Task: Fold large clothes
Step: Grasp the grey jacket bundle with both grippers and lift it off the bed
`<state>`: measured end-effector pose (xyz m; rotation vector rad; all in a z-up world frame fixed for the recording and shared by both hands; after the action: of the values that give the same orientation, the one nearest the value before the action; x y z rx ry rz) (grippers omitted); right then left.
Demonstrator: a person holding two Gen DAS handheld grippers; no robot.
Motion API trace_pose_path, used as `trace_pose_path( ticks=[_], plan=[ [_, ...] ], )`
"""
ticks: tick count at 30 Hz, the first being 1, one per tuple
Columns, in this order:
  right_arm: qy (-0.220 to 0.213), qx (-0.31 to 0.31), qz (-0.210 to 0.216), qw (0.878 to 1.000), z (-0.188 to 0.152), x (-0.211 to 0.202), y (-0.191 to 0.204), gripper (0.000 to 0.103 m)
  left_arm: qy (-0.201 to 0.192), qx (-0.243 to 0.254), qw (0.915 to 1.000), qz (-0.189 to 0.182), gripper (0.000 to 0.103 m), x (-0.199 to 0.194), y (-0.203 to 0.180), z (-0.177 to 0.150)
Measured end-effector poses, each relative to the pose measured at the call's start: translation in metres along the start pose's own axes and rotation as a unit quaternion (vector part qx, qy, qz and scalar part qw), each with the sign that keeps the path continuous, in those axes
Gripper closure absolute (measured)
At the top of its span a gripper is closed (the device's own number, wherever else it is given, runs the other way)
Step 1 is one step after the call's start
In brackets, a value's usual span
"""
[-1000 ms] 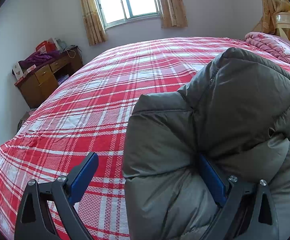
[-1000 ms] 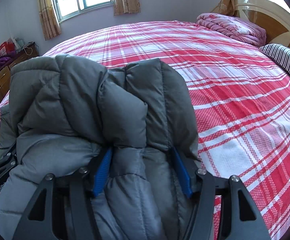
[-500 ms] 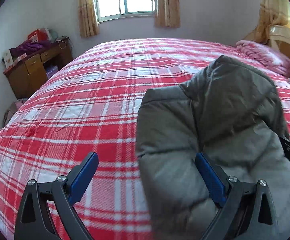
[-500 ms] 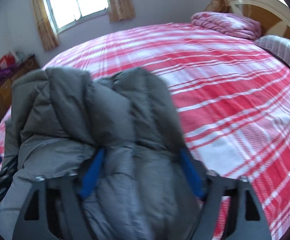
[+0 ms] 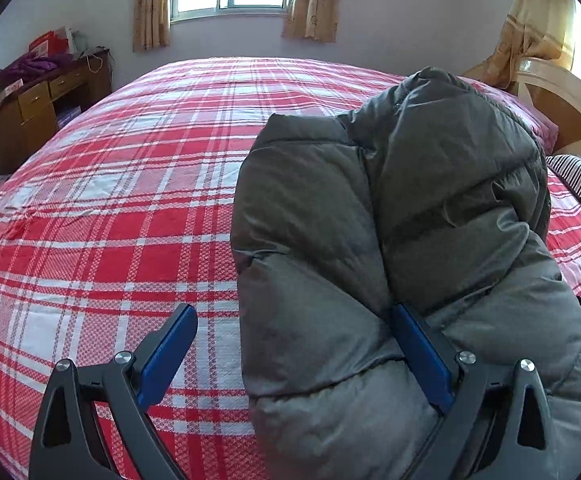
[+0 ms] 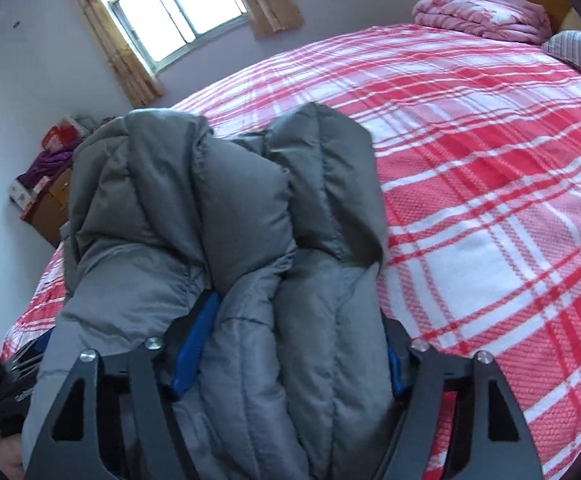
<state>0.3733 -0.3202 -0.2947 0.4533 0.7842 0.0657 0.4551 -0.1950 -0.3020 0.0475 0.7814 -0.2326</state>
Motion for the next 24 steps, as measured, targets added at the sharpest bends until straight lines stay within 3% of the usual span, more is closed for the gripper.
trace_pose_path(
  ticks=[6,8,14,16,17,21,24],
  plan=[
    [0.012,0.001,0.004,1.0,0.004,0.014,0.002,0.031,0.0,0.009,1.0,0.004,0.005,0.0,-0.003,0.002],
    [0.012,-0.013,0.019,1.0,0.001,0.01,0.008,0.047,-0.001,0.01,0.9999,0.0,0.005,0.001,-0.002,0.003],
    [0.025,0.002,0.036,0.999,0.002,0.021,0.011,0.041,0.01,0.008,0.9996,-0.025,0.005,0.011,-0.008,0.007],
    [0.026,-0.001,0.036,0.999,0.004,0.022,0.011,0.044,0.002,0.022,0.9988,-0.044,0.016,0.008,-0.016,0.007],
    [0.023,-0.009,0.041,0.999,0.003,0.021,0.015,0.049,0.002,0.025,0.9984,-0.051,0.018,0.008,-0.018,0.007],
    [0.035,-0.003,0.06,0.998,0.003,0.027,0.014,0.047,0.01,0.019,0.9975,-0.067,0.02,0.011,-0.021,0.006],
    [0.038,0.004,0.066,0.997,0.007,0.033,0.013,0.049,-0.001,0.041,0.9959,-0.081,0.04,0.006,-0.028,0.009]
  ],
)
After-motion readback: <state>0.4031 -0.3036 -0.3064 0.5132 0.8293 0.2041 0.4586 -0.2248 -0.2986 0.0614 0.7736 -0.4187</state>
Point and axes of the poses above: each gripper's, at about its wrist camera, not at the fingertips, and x roughly the way its jaws point, y to its left, z to its top, the point moved 10 cm from there along x, roughly the way its jaws point, and after that the axes turned 3 degrees about x, right-handed, at the moved point
